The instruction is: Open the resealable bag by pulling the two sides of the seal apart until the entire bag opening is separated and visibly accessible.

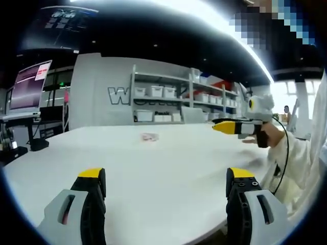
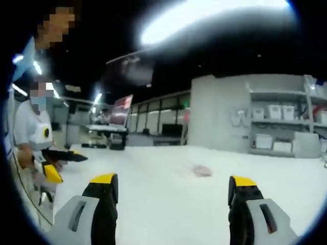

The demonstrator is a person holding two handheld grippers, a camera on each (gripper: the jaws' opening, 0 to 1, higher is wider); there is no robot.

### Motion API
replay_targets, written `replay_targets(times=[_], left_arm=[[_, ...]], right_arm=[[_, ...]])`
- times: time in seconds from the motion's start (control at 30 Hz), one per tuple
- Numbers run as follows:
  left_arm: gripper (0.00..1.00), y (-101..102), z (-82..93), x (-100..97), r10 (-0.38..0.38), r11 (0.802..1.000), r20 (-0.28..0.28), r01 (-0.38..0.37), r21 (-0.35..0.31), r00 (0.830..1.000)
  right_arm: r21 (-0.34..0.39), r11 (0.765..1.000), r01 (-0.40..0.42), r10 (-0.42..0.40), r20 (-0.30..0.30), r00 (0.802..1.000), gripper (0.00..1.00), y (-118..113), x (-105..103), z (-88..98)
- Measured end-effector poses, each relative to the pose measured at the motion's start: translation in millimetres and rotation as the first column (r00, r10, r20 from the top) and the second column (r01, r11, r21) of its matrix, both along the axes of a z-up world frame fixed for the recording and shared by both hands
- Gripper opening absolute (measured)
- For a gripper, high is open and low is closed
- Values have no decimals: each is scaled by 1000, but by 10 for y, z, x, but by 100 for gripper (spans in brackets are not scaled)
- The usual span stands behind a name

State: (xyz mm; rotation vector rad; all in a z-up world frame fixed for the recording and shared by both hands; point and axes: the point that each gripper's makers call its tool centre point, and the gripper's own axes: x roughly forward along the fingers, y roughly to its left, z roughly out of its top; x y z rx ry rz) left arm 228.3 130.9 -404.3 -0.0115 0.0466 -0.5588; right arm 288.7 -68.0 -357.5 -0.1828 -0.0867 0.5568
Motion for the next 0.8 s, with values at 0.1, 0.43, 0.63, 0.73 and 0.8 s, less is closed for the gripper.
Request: replay_targets(times=[0.1,0.43,0.63,0.73,0.8], left_arm=[[97,16,-8,8,6,1000,-1,-6,-3,1000],[96,-4,-24,22,1,1000,-3,-1,-1,1000],[96,-4,-26,37,5,1000,-2,-5,-2,1000],[96,-15,-34,54,3,1000,-4,-3,-2,1000],[96,-23,-37,57,0,1000,-6,0,-1,1000]], right_arm=[[-81,996,26,-24,32,999,89,-5,-45,-30],[-44,998,46,-45,23,999,89,-28,-128,-100],[-36,993,112,-110,50,993,89,-111,-220,-89],[-17,989,145,-144,42,989,89,-170,-250,-122],[-12,986,166,-166,23,986,89,-216,-259,-173]])
